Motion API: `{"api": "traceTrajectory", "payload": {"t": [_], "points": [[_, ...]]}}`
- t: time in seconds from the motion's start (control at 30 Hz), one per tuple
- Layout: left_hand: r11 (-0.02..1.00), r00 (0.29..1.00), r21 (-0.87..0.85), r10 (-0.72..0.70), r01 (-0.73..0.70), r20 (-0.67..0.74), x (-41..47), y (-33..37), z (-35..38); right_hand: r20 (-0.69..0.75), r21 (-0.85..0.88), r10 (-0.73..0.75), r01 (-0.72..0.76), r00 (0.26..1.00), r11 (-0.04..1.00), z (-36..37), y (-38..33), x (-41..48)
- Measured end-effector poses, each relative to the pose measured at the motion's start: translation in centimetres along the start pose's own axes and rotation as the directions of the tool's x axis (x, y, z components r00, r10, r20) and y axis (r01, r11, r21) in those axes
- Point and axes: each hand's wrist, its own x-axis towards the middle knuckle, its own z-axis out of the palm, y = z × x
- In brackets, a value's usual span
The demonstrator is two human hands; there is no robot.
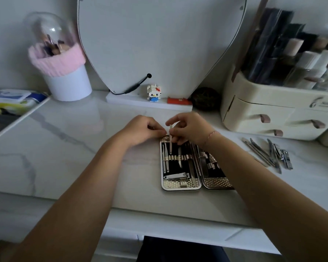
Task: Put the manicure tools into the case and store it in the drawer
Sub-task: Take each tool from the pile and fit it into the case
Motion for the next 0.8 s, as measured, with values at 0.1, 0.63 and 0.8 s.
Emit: {"api": "traceTrajectory", "payload": {"t": [0.1, 0.63, 0.8], "points": [[1.000, 1.000, -0.005, -0.009, 0.010, 0.011, 0.1, -0.1, 0.0, -0.011, -0.084, 0.008, -0.009, 1.000, 0.996, 0.1, 0.4, 0.4], [1.000, 1.000, 0.010, -0.022, 0.022, 0.008, -0.2, 0.3, -0.1, 0.013, -0.466, -0.050, 0.051, 0.999, 0.884, 0.3, -0.3, 0.0], [1.000, 1.000, -0.003, -0.028, 0.028, 0.001, -0.2, 0.4, -0.1, 0.064, -0.517, -0.009, 0.041, 0.998, 0.855, 0.2, -0.5, -0.3]]}}
